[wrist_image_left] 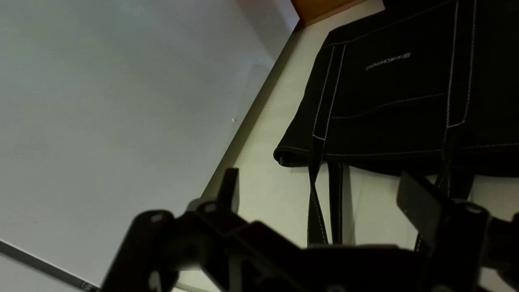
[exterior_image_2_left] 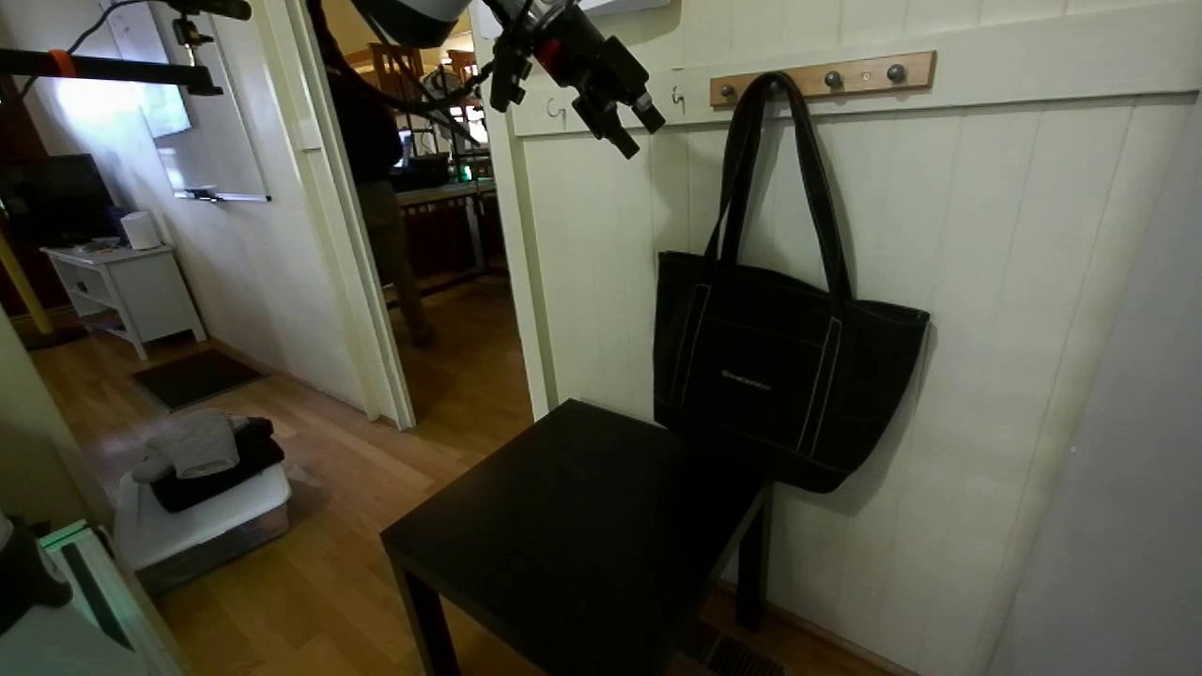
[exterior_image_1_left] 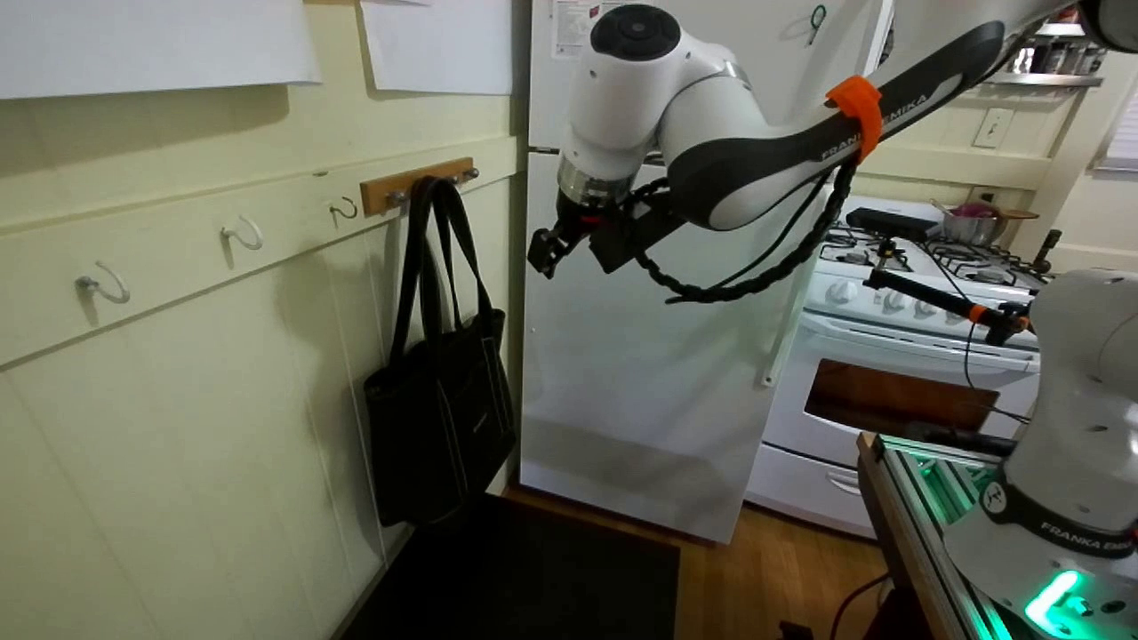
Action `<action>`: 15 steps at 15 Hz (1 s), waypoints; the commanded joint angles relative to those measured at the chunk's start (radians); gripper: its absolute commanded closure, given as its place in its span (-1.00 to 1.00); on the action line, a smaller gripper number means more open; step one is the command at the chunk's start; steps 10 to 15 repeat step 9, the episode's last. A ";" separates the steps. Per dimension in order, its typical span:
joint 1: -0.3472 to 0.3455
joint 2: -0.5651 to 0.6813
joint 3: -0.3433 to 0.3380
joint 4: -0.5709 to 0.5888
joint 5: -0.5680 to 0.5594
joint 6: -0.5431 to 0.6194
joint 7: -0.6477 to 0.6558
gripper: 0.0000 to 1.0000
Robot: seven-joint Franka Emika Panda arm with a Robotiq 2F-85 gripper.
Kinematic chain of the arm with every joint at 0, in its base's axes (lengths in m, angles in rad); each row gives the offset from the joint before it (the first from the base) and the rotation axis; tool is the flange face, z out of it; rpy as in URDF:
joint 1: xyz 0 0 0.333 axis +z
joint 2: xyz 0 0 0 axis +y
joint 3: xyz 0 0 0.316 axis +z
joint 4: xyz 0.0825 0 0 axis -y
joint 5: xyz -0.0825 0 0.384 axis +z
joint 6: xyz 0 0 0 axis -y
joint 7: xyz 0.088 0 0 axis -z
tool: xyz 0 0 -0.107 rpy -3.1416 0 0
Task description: Move the bag to the second hook from the initial one
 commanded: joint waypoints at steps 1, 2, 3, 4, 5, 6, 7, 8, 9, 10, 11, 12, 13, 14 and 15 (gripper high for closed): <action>-0.042 -0.069 0.044 -0.092 -0.019 0.021 0.038 -1.00; -0.048 -0.075 0.051 -0.102 -0.019 0.022 0.041 -1.00; -0.053 -0.084 0.057 -0.112 -0.017 0.023 0.042 -1.00; -0.059 -0.089 0.063 -0.119 -0.016 0.024 0.043 -1.00; -0.062 -0.051 0.068 -0.067 0.001 -0.002 0.012 -1.00; -0.065 -0.057 0.071 -0.074 0.001 -0.002 0.013 -1.00; -0.067 -0.062 0.073 -0.079 0.001 -0.002 0.013 -1.00; -0.068 -0.065 0.074 -0.084 0.001 -0.002 0.013 -1.00; -0.069 -0.067 0.075 -0.086 0.001 -0.002 0.013 -1.00; -0.069 -0.067 0.075 -0.086 0.001 -0.002 0.013 -1.00; -0.069 -0.067 0.075 -0.086 0.001 -0.002 0.013 -1.00; -0.069 -0.067 0.075 -0.086 0.001 -0.002 0.013 -1.00; -0.069 -0.067 0.075 -0.086 0.001 -0.002 0.013 -1.00; -0.069 -0.067 0.075 -0.086 0.001 -0.002 0.013 -1.00; -0.069 -0.067 0.075 -0.086 0.001 -0.002 0.013 -1.00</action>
